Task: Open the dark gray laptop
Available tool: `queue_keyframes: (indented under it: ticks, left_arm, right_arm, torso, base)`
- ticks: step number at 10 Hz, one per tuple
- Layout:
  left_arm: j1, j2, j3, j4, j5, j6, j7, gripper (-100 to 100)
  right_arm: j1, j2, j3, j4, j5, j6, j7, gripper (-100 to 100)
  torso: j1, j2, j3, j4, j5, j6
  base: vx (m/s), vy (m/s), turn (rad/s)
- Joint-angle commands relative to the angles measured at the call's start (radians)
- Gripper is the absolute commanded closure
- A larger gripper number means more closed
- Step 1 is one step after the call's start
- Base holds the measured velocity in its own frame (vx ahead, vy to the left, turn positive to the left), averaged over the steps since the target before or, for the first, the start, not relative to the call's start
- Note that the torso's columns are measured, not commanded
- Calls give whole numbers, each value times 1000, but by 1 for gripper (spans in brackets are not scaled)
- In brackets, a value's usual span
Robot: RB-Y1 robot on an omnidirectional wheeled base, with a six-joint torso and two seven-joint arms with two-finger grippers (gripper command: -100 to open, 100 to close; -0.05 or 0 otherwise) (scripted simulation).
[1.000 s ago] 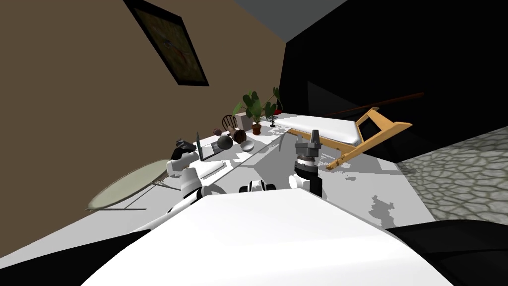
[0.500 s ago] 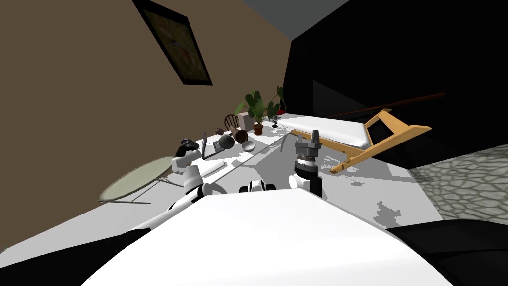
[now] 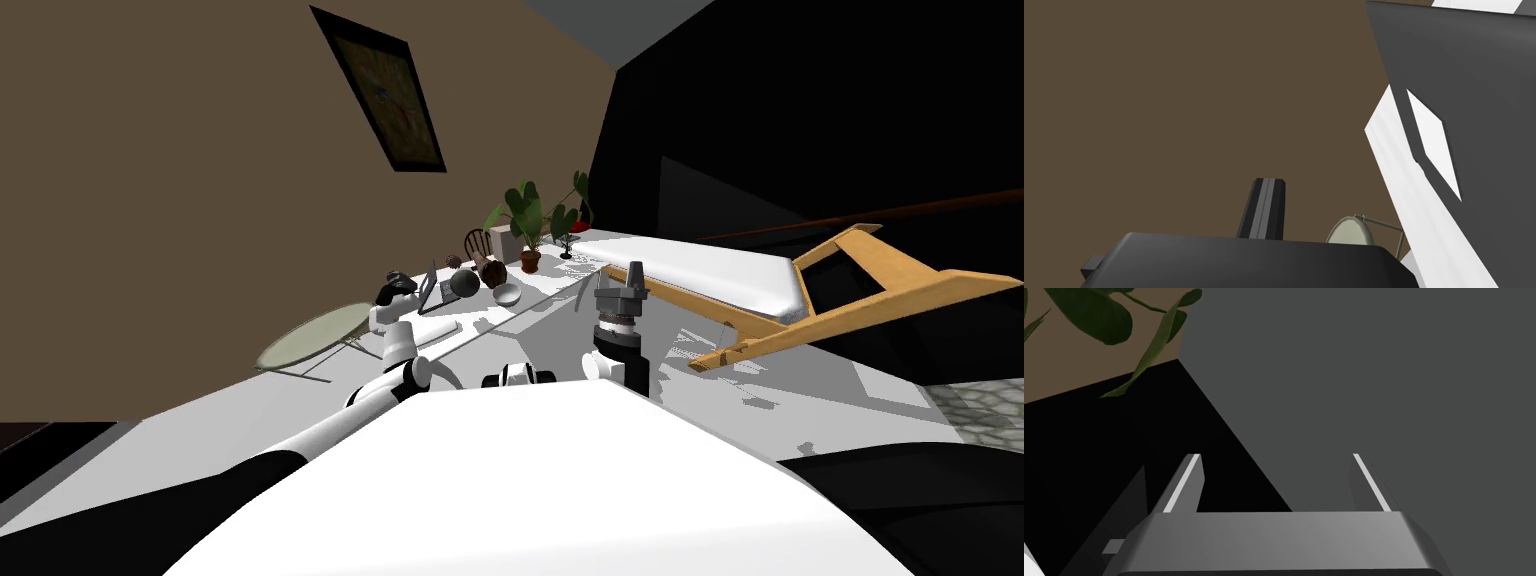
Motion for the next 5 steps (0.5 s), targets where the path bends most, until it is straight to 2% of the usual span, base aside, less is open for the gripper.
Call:
queue_keyframes:
  ticks: [1, 2, 3, 4, 5]
  left_arm:
    - [-57, 1, -46, 94, 20, -50, -61, 100]
    - [-57, 1, -46, 109, 20, -50, -61, 100]
    - [-57, 1, -46, 121, 20, -50, -61, 100]
    - [-99, 5, -76, 160, 33, -84, -99, 100]
    - [-99, 5, -76, 189, 33, -84, -99, 100]
  right_arm:
    - [0, 0, 0, 0, 0, 0, 0, 0]
    - [0, 0, 0, 0, 0, 0, 0, 0]
    - [0, 0, 0, 0, 0, 0, 0, 0]
    - [0, 0, 0, 0, 0, 0, 0, 0]
    - [0, 0, 0, 0, 0, 0, 0, 0]
  torso:
    - [1, 1, 0, 0, 0, 0]
    - [2, 1, 0, 0, 0, -1]
    - [2, 1, 1, 0, 1, 1]
    - [3, 1, 1, 0, 1, 1]
    - [1, 0, 0, 0, 0, -1]
  base:
    - [28, -58, 352]
    - [20, -51, 130]
    - [7, -21, -69]
    - [23, -43, 236]
    - [19, -55, 178]
